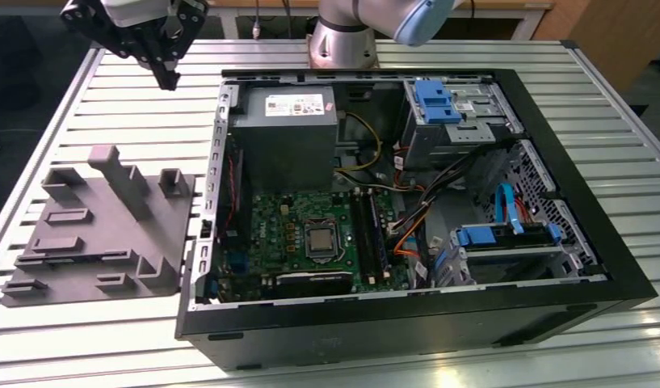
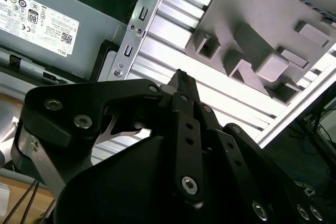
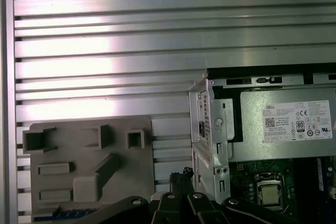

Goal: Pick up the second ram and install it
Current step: 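Reach for the second ram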

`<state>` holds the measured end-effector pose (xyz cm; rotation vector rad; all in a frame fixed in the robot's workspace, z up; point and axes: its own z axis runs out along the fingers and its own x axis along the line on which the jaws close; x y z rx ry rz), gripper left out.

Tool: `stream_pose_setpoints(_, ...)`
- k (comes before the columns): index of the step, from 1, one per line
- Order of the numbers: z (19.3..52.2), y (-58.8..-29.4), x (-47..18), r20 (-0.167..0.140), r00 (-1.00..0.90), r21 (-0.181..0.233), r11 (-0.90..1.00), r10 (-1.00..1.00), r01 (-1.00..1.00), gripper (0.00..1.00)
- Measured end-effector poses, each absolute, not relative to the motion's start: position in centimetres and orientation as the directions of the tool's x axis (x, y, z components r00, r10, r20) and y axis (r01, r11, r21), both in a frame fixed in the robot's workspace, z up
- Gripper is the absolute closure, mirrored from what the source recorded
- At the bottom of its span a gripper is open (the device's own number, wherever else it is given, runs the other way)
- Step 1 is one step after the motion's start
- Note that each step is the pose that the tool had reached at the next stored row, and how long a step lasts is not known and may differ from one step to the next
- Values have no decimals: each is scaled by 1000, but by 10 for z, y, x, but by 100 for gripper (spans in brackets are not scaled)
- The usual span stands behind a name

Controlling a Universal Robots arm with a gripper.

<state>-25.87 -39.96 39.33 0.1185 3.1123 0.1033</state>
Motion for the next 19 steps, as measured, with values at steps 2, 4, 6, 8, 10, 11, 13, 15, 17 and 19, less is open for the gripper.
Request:
stream_pose_setpoints(2, 393, -400, -260, -23, -997, 67, 995, 77, 75, 89)
stream_pose_setpoints(4, 393, -400, -261, -23, -997, 68, 995, 77, 75, 89)
stream_pose_setpoints(6, 393, -400, -262, -23, -997, 68, 995, 77, 75, 89)
stream_pose_setpoints(8, 393, -400, -262, -23, -997, 69, 995, 77, 75, 89)
stream_pose_setpoints(10, 393, -400, -263, -23, -997, 69, 995, 77, 75, 89)
stream_pose_setpoints(11, 393, -400, -264, -23, -997, 69, 995, 77, 75, 89)
stream_pose_setpoints(13, 393, -400, -265, -23, -997, 70, 995, 77, 75, 89)
stream_pose_setpoints(15, 393, -400, -266, -22, -997, 70, 995, 77, 75, 89)
stream_pose_setpoints(17, 393, -400, -267, -23, -997, 71, 995, 77, 75, 89)
stream_pose_setpoints(19, 393, -400, -268, -22, -997, 71, 995, 77, 75, 89)
